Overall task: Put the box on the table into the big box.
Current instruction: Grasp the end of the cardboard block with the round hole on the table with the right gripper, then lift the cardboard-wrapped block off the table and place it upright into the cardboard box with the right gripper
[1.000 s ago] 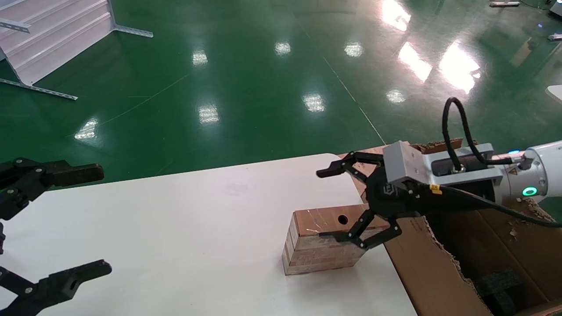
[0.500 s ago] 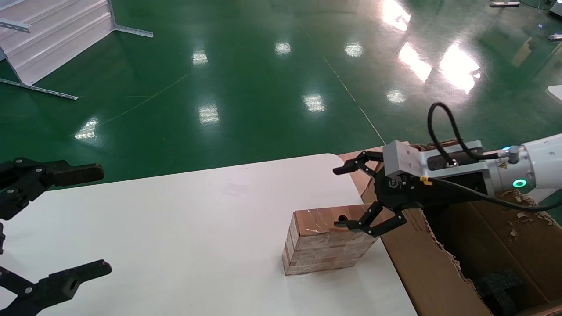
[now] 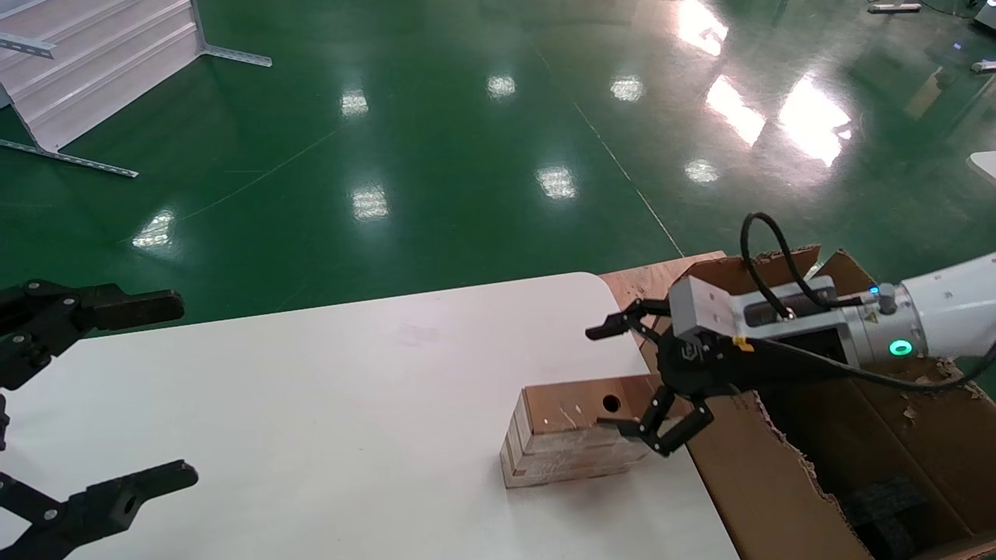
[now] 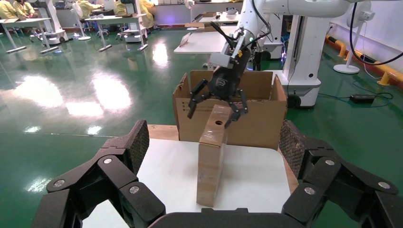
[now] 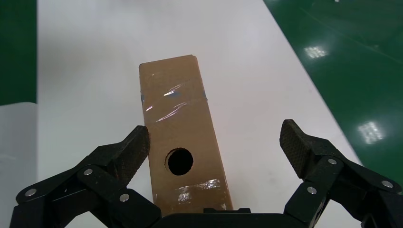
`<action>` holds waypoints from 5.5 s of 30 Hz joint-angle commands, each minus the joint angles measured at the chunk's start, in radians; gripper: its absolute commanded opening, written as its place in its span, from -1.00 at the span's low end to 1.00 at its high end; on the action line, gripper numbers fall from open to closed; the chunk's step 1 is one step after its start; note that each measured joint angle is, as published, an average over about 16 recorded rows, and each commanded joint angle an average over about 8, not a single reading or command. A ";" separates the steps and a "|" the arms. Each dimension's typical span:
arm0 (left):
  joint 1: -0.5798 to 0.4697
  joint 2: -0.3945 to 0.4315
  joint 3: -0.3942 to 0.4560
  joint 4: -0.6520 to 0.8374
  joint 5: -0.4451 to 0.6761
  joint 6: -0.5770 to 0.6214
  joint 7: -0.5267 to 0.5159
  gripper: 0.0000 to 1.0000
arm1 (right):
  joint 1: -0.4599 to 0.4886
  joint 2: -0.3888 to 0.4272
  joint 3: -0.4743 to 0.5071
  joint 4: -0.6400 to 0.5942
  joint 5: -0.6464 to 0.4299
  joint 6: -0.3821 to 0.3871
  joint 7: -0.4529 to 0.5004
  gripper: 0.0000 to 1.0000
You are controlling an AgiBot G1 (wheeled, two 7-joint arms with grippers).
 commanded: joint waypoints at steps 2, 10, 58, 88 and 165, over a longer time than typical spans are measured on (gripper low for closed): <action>0.000 0.000 0.000 0.000 0.000 0.000 0.000 1.00 | -0.011 0.013 -0.025 0.005 0.032 -0.001 -0.001 1.00; 0.000 0.000 0.000 0.000 0.000 0.000 0.000 1.00 | 0.008 0.030 -0.067 0.025 0.109 0.005 0.001 1.00; 0.000 0.000 0.001 0.000 -0.001 0.000 0.001 1.00 | 0.012 0.059 -0.281 -0.019 0.283 0.011 -0.071 1.00; 0.000 -0.001 0.002 0.000 -0.001 -0.001 0.001 1.00 | 0.047 0.051 -0.378 -0.067 0.318 0.013 -0.106 1.00; 0.000 -0.001 0.002 0.001 -0.001 -0.001 0.001 -1.00 | 0.091 0.090 -0.367 -0.001 0.374 0.017 -0.083 -1.00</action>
